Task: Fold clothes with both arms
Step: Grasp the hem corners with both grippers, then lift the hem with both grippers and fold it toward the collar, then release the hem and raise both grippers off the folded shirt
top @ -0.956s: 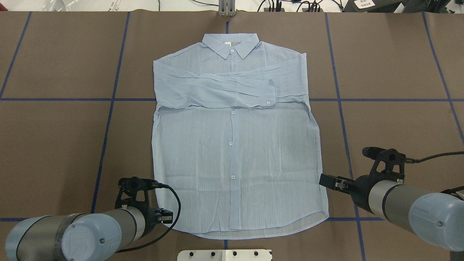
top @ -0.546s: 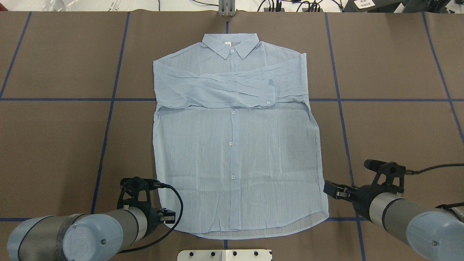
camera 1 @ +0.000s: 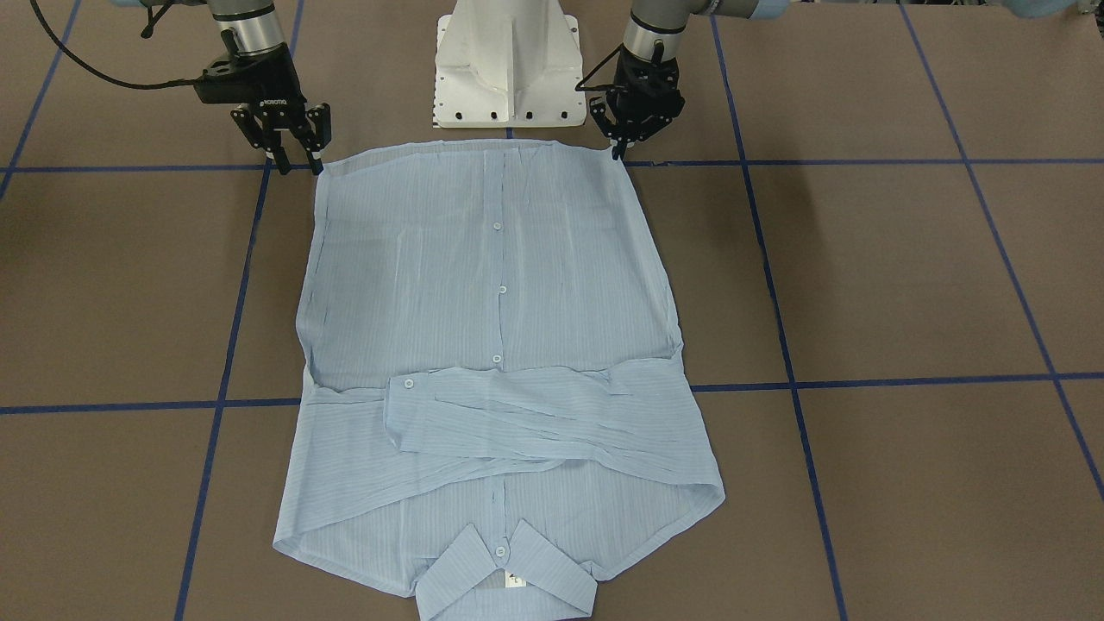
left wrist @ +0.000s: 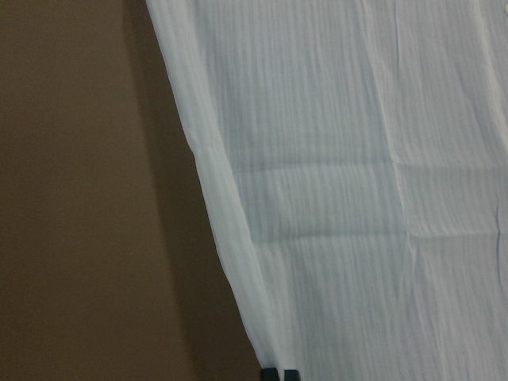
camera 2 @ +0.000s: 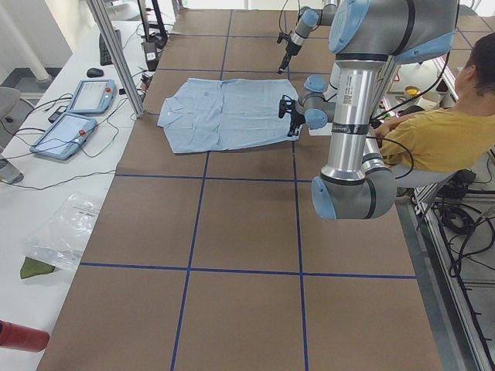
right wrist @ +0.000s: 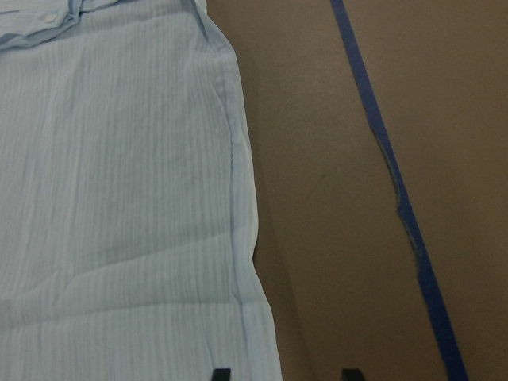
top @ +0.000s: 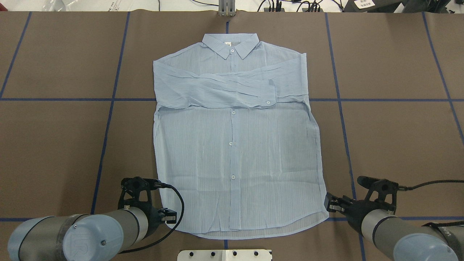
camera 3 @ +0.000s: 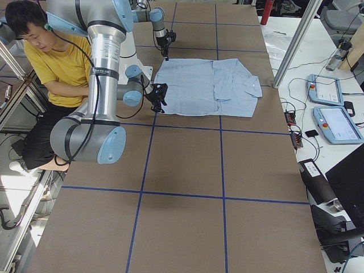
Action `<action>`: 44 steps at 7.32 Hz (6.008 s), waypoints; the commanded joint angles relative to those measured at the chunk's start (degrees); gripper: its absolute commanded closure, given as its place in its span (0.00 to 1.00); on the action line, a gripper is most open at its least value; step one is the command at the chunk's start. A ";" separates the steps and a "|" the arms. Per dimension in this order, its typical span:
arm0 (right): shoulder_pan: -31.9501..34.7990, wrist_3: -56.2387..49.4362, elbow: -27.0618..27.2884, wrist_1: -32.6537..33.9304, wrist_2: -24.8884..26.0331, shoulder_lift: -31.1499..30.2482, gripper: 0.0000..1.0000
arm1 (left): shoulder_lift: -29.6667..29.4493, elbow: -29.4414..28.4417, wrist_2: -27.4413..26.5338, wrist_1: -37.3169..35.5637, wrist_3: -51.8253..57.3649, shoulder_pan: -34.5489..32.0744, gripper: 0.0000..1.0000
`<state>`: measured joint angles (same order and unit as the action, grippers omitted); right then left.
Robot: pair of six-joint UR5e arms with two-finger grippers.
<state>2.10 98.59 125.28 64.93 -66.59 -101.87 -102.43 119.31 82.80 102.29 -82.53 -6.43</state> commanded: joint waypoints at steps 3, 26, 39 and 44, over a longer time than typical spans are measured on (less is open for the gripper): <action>-3.95 0.99 -3.01 1.24 4.18 2.79 0.47 | -0.05 0.14 0.00 0.01 0.00 0.01 1.00; 15.16 0.99 14.98 40.71 -7.50 23.94 1.00 | -15.32 9.65 6.80 -25.65 11.07 -19.64 1.00; 32.79 -16.06 -22.88 20.67 -11.02 35.87 1.00 | -18.42 -31.06 -2.03 16.19 25.66 -28.03 1.00; 35.15 -18.67 -23.68 20.50 -16.16 37.35 0.00 | -16.49 -30.54 0.50 24.31 34.32 -29.25 0.00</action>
<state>36.02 81.75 101.38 85.50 -79.64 -65.17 -119.71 88.67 81.57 121.88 -52.46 -34.97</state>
